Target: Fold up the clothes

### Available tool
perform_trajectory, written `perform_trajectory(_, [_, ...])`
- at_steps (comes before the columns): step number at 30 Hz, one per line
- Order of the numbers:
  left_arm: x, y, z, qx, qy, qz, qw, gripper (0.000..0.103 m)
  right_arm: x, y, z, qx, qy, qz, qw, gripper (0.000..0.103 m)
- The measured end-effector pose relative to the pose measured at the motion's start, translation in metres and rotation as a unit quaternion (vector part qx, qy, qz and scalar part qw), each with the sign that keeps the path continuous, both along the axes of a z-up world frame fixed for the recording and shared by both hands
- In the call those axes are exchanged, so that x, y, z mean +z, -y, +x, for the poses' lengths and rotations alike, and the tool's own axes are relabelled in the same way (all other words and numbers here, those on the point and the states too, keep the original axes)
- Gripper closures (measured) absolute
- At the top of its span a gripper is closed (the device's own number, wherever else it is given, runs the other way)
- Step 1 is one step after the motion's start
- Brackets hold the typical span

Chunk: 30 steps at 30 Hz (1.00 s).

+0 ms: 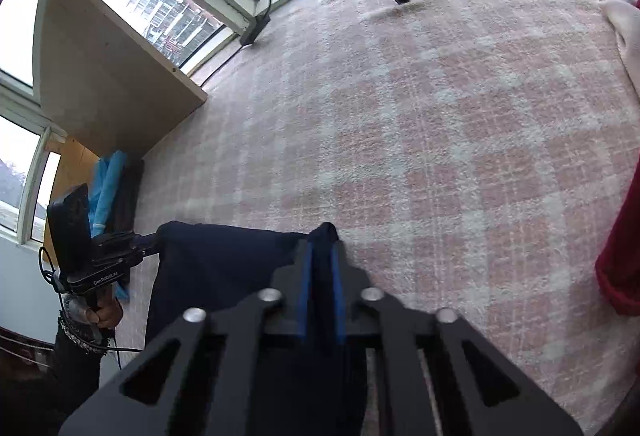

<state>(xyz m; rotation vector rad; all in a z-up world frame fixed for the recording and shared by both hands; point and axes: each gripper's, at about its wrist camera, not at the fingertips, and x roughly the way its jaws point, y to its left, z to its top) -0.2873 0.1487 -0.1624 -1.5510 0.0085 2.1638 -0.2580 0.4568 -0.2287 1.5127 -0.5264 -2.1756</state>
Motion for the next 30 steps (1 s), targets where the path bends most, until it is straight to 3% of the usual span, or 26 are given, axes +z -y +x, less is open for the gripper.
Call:
perform_trajectory(1, [0.0, 0.0, 0.002, -0.003, -0.007, -0.019, 0.9998, 0.098, 0.006, 0.001, 0.003, 0.0, -0.025, 0.014, 1.0, 0.098])
perform_trajectory(4, [-0.008, 0.003, 0.001, 0.004, -0.018, -0.065, 0.9977, 0.098, 0.01, 0.011, 0.003, 0.017, -0.035, 0.028, 0.999, 0.099])
perform_trajectory(8, [0.007, 0.007, 0.006, 0.016, -0.038, -0.09, 0.9951, 0.093, 0.014, 0.024, 0.004, 0.039, -0.049, 0.047, 0.997, 0.097])
perform_trajectory(11, [0.029, 0.008, 0.01, 0.031, -0.069, -0.07, 0.9947, 0.073, 0.018, 0.033, 0.004, 0.056, -0.06, 0.061, 0.995, 0.096])
perform_trajectory(13, [0.038, 0.0, 0.012, 0.015, -0.083, -0.036, 0.9958, 0.072, 0.02, 0.04, 0.004, 0.068, -0.067, 0.07, 0.993, 0.096])
perform_trajectory(15, [0.036, -0.017, 0.012, -0.01, -0.091, -0.034, 0.9953, 0.072, 0.022, 0.046, 0.004, 0.079, -0.073, 0.079, 0.991, 0.096])
perform_trajectory(16, [0.032, -0.026, 0.013, -0.022, -0.103, -0.056, 0.9929, 0.07, 0.022, 0.049, 0.004, 0.084, -0.075, 0.088, 0.99, 0.096])
perform_trajectory(18, [0.022, -0.033, 0.014, -0.029, -0.107, -0.109, 0.9879, 0.07, -0.001, 0.054, -0.002, 0.085, -0.059, 0.155, 0.983, 0.098])
perform_trajectory(19, [0.02, -0.032, 0.014, -0.027, -0.102, -0.127, 0.9863, 0.069, -0.001, 0.046, -0.003, 0.078, -0.059, 0.152, 0.983, 0.102])
perform_trajectory(21, [0.017, -0.03, 0.018, -0.026, -0.093, -0.156, 0.9829, 0.073, 0.02, 0.024, 0.007, 0.053, -0.064, 0.13, 0.988, 0.098])
perform_trajectory(23, [0.036, -0.03, 0.04, -0.04, -0.099, -0.12, 0.987, 0.072, 0.044, 0.008, 0.025, 0.046, -0.07, 0.106, 0.991, 0.095])
perform_trajectory(25, [0.054, -0.03, 0.062, -0.054, -0.104, -0.084, 0.9896, 0.067, 0.056, 0.0, 0.058, 0.047, -0.066, 0.103, 0.991, 0.087])
perform_trajectory(27, [0.058, -0.035, 0.088, -0.076, -0.093, -0.054, 0.9913, 0.06, 0.067, -0.008, 0.092, 0.048, -0.061, 0.099, 0.992, 0.086])
perform_trajectory(29, [0.041, -0.044, 0.116, -0.104, -0.069, -0.056, 0.9905, 0.057, 0.058, -0.011, 0.13, 0.032, -0.039, 0.09, 0.995, 0.086])
perform_trajectory(30, [0.031, -0.048, 0.128, -0.111, -0.059, -0.081, 0.9889, 0.058, 0.052, -0.013, 0.148, 0.022, -0.026, 0.085, 0.996, 0.086])
